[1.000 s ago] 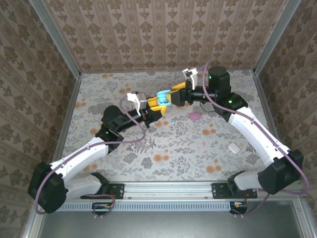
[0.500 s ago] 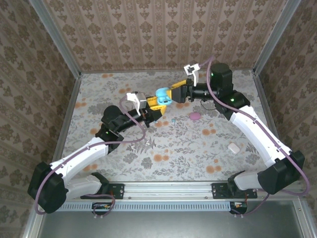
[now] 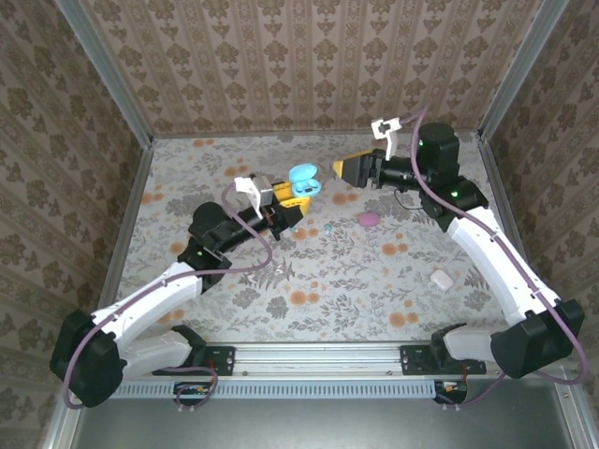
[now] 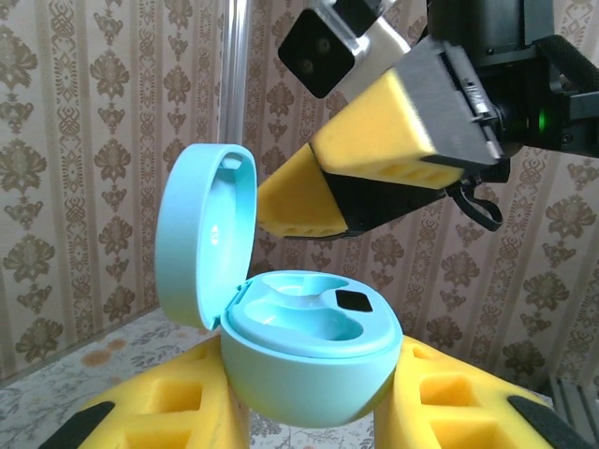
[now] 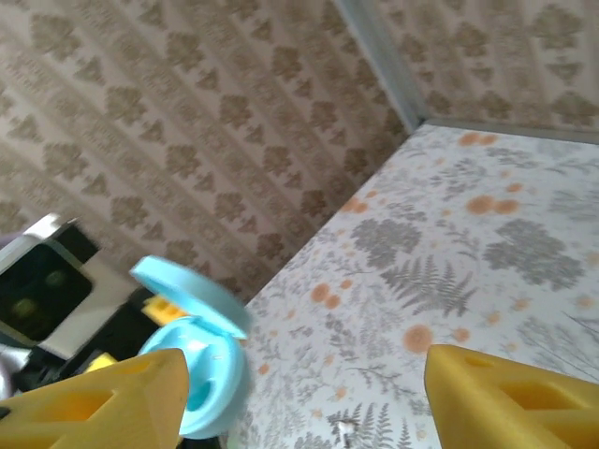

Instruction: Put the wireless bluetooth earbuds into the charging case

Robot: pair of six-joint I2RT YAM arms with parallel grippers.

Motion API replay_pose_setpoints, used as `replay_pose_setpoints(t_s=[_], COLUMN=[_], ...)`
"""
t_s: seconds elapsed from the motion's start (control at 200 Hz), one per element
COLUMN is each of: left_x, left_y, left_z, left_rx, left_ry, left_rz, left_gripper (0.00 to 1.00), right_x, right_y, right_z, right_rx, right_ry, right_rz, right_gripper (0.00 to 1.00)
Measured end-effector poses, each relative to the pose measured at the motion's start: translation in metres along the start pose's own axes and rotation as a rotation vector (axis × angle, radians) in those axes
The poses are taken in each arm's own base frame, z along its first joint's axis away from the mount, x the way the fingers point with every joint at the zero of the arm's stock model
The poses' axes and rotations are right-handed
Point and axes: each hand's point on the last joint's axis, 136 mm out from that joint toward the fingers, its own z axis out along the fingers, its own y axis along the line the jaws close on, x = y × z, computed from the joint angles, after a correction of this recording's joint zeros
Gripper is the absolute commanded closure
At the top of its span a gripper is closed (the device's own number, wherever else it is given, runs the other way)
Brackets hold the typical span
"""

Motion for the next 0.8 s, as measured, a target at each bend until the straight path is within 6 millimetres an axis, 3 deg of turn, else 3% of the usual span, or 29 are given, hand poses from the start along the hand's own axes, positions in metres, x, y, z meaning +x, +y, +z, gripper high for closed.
replay_pose_setpoints(t_s=[0.105, 0.205, 0.33, 0.445, 0.585, 0.8], left_x=[-0.002, -0.005, -0.009, -0.011, -0.01, -0.009], left_y=[0.001, 0.002, 0.0, -0.002, -0.002, -0.002], left_z=[-0.005, -0.011, -0.015, -0.018, -0.019, -0.019], left_rx=[-0.017, -0.03, -0.034, -0.034, -0.034, -0.034], left_ry=[-0.008, -0.014, -0.021, -0.024, -0.021, -0.02], left_rz=[0.01, 0.019, 0.028, 0.034, 0.033, 0.04], left_gripper=[0.68, 0.68, 0.68, 0.68, 0.68, 0.68], right_x=[0.011, 0.041, 0.102, 0.153, 0.191, 0.215], right_y=[-0.034, -0.077, -0.14, -0.179, -0.198, -0.203], right_z=[0.005, 0.022, 0.047, 0.062, 0.081, 0.106], right_rx=[0.111, 0.216, 0.344, 0.416, 0.436, 0.423], right_ry=[0.029, 0.119, 0.297, 0.451, 0.603, 0.72], right_rz=[0.097, 0.209, 0.365, 0.455, 0.461, 0.396], right_gripper=[0.49, 0.54, 0.57, 0.58, 0.62, 0.6])
